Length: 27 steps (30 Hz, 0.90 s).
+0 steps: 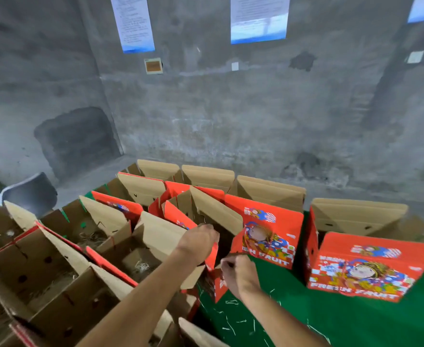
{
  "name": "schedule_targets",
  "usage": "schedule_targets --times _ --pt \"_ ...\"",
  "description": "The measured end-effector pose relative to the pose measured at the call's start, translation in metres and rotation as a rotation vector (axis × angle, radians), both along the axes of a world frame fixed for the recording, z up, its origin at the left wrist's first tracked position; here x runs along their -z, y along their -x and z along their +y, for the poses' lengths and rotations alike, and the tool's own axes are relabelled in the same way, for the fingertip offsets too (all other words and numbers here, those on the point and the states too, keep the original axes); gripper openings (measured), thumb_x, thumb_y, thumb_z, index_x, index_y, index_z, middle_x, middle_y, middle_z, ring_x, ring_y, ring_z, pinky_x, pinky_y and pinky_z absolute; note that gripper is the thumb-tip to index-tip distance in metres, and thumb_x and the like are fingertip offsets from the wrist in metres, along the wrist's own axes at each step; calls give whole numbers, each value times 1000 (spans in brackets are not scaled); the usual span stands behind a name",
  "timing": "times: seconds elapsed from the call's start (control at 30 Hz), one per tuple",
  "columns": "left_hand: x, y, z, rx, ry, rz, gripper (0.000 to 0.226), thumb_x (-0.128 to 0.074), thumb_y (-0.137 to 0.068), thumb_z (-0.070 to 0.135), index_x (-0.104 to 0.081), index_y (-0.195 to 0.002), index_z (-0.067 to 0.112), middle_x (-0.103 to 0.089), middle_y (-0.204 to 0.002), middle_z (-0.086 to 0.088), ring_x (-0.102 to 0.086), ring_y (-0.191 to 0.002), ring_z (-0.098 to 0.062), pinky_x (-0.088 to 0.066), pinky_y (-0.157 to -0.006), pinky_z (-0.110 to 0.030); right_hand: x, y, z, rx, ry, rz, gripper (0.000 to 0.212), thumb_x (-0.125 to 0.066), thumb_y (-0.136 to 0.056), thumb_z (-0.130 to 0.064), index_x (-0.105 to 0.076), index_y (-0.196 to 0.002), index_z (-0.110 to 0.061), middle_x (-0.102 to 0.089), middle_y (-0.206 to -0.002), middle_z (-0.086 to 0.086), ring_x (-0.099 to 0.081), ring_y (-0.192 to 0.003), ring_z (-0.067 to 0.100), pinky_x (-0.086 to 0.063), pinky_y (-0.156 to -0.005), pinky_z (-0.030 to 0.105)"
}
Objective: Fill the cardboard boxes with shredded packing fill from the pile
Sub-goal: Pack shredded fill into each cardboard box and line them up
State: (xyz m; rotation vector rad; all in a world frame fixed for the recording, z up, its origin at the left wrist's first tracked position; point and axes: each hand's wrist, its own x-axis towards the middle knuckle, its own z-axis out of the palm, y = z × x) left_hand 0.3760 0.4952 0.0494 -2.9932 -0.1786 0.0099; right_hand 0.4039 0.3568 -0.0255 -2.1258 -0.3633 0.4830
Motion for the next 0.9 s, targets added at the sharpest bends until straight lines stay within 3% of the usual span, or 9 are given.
schedule_targets --times 0.1,0.2,0.27,0.37,0.47,0.6,0.7,0.8,0.9 --pt "-3 8 -32 35 16 -7 30 -47 -96 7 -63 -117 20 -55 -121 -5 -56 -115 -22 -47 -89 -32 -6 14 -30 106 -113 130 14 -59 -95 -12 -73 -94 -8 -75 -88 7 -71 -81 16 -57 -75 27" --pt "-8 21 -72 78 37 -20 29 -45 -98 10 -63 -117 21 -56 -120 -4 -57 -115 -23 -50 -89 -38 -14 22 -78 153 -176 228 8 -62 -94 -8 -70 -94 -9 -76 -79 8 -76 -71 19 -63 -70 34" --pt "-15 31 -108 129 27 -35 25 -45 -99 14 -61 -116 21 -57 -119 -3 -57 -115 -23 -51 -87 -39 -15 27 -121 149 -195 264 5 -66 -93 -6 -70 -95 -6 -76 -79 11 -76 -72 23 -63 -72 41" --pt "-23 42 -168 203 -61 1 24 -49 -97 17 -63 -116 16 -63 -119 -5 -60 -115 -25 -49 -90 -37 -9 40 -199 230 -269 296 9 -70 -91 -5 -71 -99 -2 -76 -79 13 -75 -70 26 -61 -70 38" --pt "-25 51 -225 152 -63 113 23 -59 -93 14 -70 -113 14 -69 -115 -7 -65 -110 -28 -51 -89 -37 3 65 -287 342 -293 275 10 -65 -93 -1 -73 -98 -4 -77 -79 12 -75 -76 31 -63 -75 45" --pt "-23 67 -303 212 97 235 27 -61 -95 32 -70 -115 17 -69 -114 -7 -64 -109 -28 -53 -89 -36 7 101 -400 533 -263 226 22 -61 -96 0 -69 -98 -21 -77 -76 7 -76 -73 24 -63 -76 42" --pt "-17 82 -373 341 183 247 26 -58 -96 40 -71 -99 17 -70 -94 -3 -66 -95 -26 -53 -76 -34 2 126 -479 606 -211 157 14 -65 -95 -8 -73 -95 -20 -76 -72 4 -75 -68 22 -63 -72 40" --pt "-6 103 -439 439 305 258 36 -53 -97 51 -61 -77 23 -55 -66 7 -58 -72 -21 -45 -63 -33 -5 157 -555 686 -164 119 11 -68 -93 -13 -74 -89 -22 -76 -76 7 -74 -68 24 -63 -70 40" --pt "6 129 -496 521 419 285 48 -49 -98 56 -58 -70 18 -55 -61 0 -53 -58 -20 -40 -56 -32 -5 187 -624 679 -199 142 12 -65 -90 -4 -74 -87 -11 -75 -76 10 -71 -69 22 -62 -74 40"
